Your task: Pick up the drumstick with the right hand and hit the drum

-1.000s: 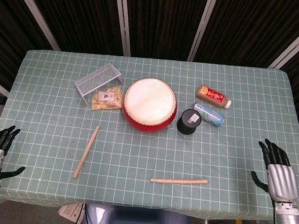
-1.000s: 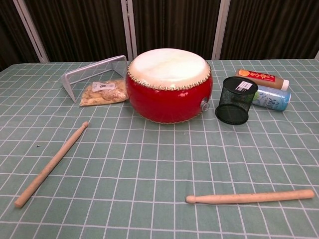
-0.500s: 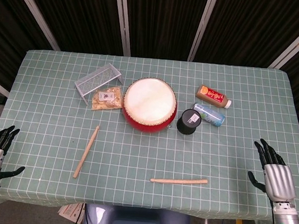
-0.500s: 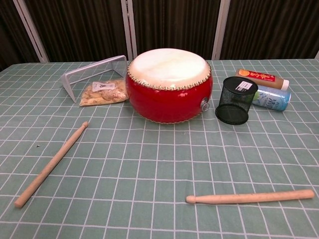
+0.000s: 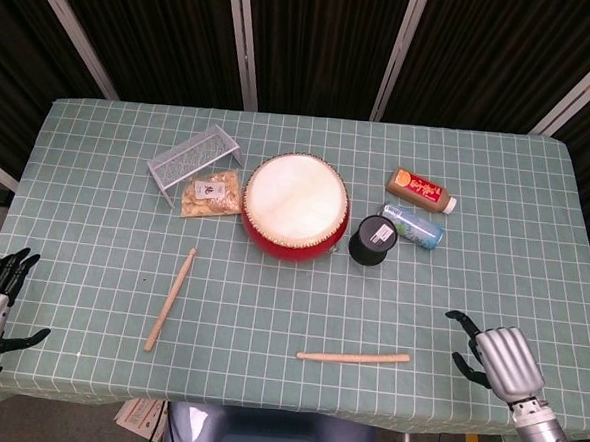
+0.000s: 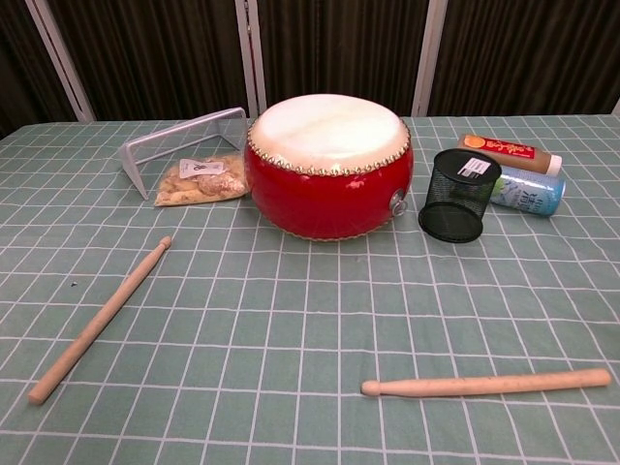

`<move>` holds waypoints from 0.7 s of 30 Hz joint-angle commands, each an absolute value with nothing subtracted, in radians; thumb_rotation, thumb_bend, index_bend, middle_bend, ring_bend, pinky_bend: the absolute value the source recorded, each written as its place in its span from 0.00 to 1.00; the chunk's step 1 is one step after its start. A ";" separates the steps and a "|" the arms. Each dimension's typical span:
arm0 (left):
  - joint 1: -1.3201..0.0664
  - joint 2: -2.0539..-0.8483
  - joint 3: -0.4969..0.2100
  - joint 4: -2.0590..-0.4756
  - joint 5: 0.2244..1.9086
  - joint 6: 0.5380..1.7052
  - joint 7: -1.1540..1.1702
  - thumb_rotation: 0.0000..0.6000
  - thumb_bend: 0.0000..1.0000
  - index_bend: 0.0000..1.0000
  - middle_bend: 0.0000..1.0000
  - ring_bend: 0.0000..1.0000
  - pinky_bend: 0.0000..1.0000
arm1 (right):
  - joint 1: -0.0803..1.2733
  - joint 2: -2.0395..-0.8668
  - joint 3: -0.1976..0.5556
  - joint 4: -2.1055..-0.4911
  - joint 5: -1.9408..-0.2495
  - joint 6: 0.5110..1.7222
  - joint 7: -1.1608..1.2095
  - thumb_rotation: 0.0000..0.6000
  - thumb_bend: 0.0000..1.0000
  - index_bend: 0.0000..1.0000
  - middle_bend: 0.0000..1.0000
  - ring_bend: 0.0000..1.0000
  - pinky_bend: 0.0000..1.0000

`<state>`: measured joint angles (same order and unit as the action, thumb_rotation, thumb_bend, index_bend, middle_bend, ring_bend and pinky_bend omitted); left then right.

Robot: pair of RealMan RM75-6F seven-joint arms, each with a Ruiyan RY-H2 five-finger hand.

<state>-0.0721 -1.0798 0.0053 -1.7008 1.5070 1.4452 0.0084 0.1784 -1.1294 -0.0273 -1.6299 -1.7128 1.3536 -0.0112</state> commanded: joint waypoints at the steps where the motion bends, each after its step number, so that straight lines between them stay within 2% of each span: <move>1: -0.072 -1.080 0.005 -1.701 1.505 1.445 0.009 1.00 0.00 0.00 0.00 0.00 0.00 | 0.224 -1.146 -0.055 -1.608 -1.766 1.299 -0.007 1.00 0.35 0.27 0.98 1.00 1.00; 6: -0.073 -1.079 0.005 -1.703 1.502 1.440 0.008 1.00 0.00 0.00 0.00 0.00 0.00 | 0.256 -1.170 -0.073 -1.612 -1.779 1.232 -0.044 1.00 0.35 0.28 0.99 1.00 1.00; 9: -0.075 -1.077 0.006 -1.703 1.501 1.435 0.005 1.00 0.00 0.00 0.00 0.00 0.00 | 0.262 -1.191 -0.079 -1.623 -1.767 1.203 -0.092 1.00 0.35 0.32 1.00 1.00 1.00; 21: -0.081 -1.073 0.004 -1.712 1.492 1.422 0.003 1.00 0.00 0.00 0.00 0.00 0.00 | 0.296 -1.307 -0.057 -1.650 -1.662 1.087 -0.242 1.00 0.35 0.37 1.00 1.00 1.00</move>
